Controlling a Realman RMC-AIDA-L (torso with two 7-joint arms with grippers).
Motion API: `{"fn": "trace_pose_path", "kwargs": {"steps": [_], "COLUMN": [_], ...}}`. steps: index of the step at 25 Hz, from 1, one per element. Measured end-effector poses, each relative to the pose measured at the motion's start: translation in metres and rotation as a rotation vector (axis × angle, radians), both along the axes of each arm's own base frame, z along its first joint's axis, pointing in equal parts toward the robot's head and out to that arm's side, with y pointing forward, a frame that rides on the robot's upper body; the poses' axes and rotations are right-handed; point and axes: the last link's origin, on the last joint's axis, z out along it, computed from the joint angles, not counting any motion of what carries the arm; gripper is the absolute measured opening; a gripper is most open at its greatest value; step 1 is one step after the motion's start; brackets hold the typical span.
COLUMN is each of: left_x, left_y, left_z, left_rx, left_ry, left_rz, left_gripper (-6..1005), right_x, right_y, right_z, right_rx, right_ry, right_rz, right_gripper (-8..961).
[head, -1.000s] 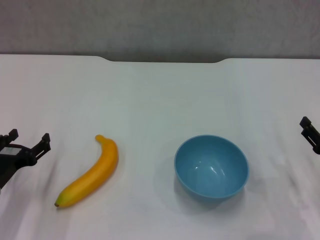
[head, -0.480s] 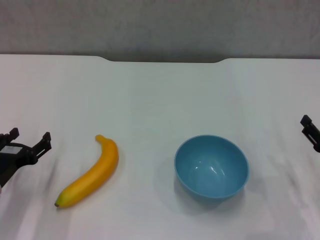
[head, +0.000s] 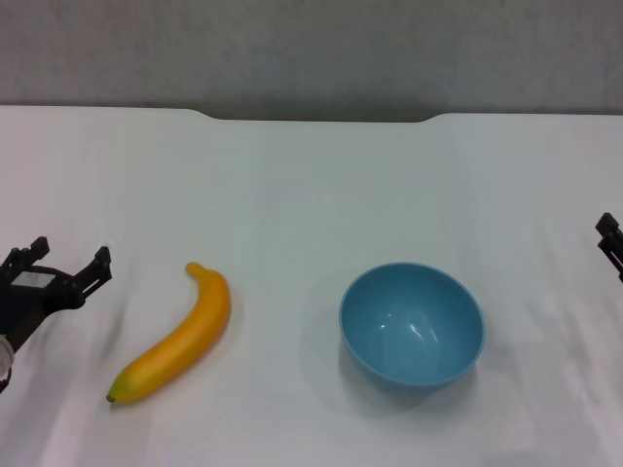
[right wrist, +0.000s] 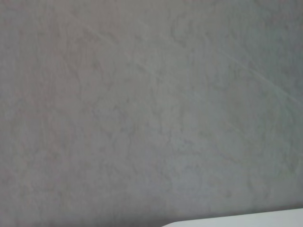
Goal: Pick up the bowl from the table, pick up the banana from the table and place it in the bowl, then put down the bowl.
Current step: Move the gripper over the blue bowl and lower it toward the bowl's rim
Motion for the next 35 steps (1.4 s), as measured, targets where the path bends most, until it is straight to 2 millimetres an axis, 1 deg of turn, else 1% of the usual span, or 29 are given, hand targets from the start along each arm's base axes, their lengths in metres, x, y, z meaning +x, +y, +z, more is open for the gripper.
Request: {"fn": "trace_pose_path", "kwargs": {"steps": [7,12,15,16,17,20,21,22,24,29,31,32,33,35], "left_x": [0.0,0.009,0.024,0.033,0.036,0.054,0.063,0.063,0.07,0.09,0.096,0.103,0.103,0.109], "left_y": [0.003,0.009,0.016,0.019,0.02,0.024,0.028,0.028,0.032,0.042,0.045,0.047,0.047,0.049], "left_z": [0.004,0.003,0.002,0.001,0.001,0.0,0.0,0.0,0.0,0.0,0.0,0.0,0.0,0.001], "left_rx": [0.028,0.019,0.002,-0.004,-0.006,-0.018,-0.036,-0.036,-0.058,-0.127,-0.151,-0.177,-0.177,-0.203], "left_ry": [-0.027,-0.054,-0.085,-0.092,-0.093,-0.098,-0.104,-0.104,-0.109,-0.078,-0.065,-0.046,-0.046,-0.037], "left_rz": [0.013,-0.01,-0.057,-0.086,-0.094,-0.158,-0.177,-0.177,-0.173,-0.147,-0.133,-0.13,-0.13,-0.128], "left_gripper": [892,890,889,889,889,887,887,887,886,884,883,883,883,882], "right_x": [-0.001,0.0,-0.002,-0.002,-0.003,-0.007,-0.01,-0.01,-0.012,-0.014,-0.016,-0.017,-0.018,-0.021], "right_y": [0.0,-0.002,-0.001,-0.001,0.0,0.002,0.004,0.004,0.005,0.009,0.013,0.015,0.019,0.023], "right_z": [-0.002,-0.002,0.001,0.002,0.003,0.006,0.008,0.008,0.011,0.027,0.032,0.034,0.037,0.037], "right_rx": [-0.006,-0.01,-0.006,-0.004,0.0,-0.001,-0.018,-0.018,-0.039,-0.084,-0.126,-0.147,-0.174,-0.22], "right_ry": [-0.001,-0.002,-0.002,-0.002,-0.004,-0.003,0.017,0.017,0.036,0.079,0.092,0.091,0.083,0.072], "right_rz": [0.003,0.005,0.024,0.028,0.036,0.065,0.087,0.087,0.104,0.129,0.124,0.115,0.108,0.09], "right_gripper": [668,669,669,669,668,665,664,664,664,663,663,663,663,663]}}
